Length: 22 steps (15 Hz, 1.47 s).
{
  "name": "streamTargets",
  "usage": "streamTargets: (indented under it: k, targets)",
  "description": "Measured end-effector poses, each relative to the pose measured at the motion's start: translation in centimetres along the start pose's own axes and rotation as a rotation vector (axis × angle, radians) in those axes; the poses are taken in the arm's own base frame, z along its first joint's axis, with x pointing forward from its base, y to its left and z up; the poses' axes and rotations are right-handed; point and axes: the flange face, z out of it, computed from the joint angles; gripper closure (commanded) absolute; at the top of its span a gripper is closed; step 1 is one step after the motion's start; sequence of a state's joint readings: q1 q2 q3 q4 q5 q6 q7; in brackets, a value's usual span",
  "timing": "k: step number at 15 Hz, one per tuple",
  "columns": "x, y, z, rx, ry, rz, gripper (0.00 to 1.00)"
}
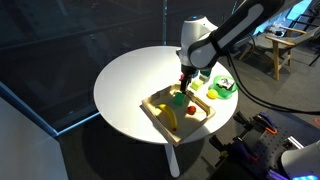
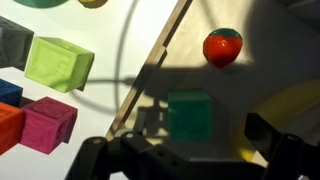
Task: Pick up the green block and put it on the orange block
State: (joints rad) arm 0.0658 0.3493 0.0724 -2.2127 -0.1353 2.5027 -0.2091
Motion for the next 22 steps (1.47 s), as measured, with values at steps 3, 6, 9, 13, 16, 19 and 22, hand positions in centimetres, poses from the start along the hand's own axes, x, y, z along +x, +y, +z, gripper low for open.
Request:
streamTargets:
  k: [3,6,9,13,16,19,22]
  targets:
    - [1.2,-0.4,1.0,0.008,-0.001,-0.01,0.0]
    - [2.0,-0.6,2.1,0.014,0.006,-0.016,0.0]
    - [2.5,-0.6,3.4,0.018,0.018,-0.014,0.0]
    - [2.9,-0.6,4.7,0.028,0.043,0.01,0.0]
    - [3.2,-0.6,5.4,0.035,0.059,0.031,0.0]
    - [3.3,-0.6,6.1,0.037,0.062,0.043,0.0]
    - [3.5,-0.4,6.9,0.04,0.056,0.057,0.25]
